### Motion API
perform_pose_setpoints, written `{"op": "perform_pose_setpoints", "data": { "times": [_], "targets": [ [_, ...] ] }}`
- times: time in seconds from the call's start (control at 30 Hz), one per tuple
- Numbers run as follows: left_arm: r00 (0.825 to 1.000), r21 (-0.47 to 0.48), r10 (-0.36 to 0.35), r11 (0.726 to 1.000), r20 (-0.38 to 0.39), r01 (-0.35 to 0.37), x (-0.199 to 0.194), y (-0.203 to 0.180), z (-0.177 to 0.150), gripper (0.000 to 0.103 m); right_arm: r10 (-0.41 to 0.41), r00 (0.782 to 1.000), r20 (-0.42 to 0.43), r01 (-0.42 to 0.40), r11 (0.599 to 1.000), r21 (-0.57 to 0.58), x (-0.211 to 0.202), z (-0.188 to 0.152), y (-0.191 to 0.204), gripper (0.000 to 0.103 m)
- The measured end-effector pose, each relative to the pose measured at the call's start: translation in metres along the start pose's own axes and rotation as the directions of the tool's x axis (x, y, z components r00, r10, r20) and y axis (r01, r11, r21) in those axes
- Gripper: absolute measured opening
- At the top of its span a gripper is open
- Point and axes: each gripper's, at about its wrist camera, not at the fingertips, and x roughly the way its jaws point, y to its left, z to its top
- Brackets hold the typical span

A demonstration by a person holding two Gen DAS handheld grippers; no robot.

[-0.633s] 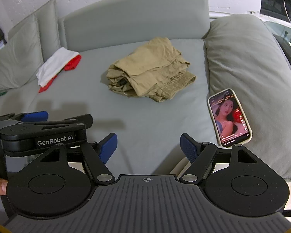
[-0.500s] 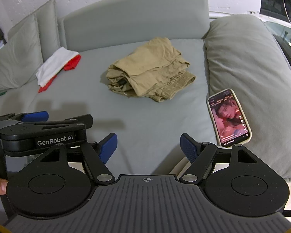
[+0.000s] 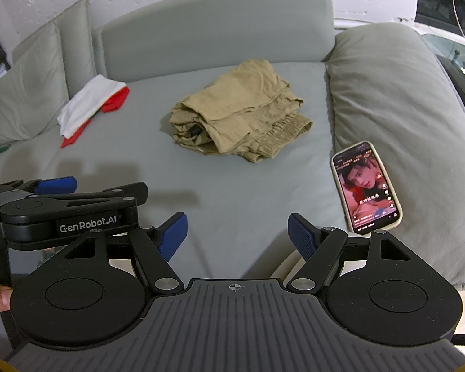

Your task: Fold clothes

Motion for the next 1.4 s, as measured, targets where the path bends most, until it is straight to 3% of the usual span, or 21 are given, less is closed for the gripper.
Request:
{"op": "perform_pose_setpoints", "data": {
  "times": [1.4],
  "targets": [
    [1.000, 0.006, 0.009, 1.000, -0.008, -0.009, 0.0016, -0.0028, -0.0021, 0.097, 0.002, 1.000, -0.006, -0.002, 1.000, 0.008, -0.0009, -0.0017, -0.0017, 0.077]
  ]
}}
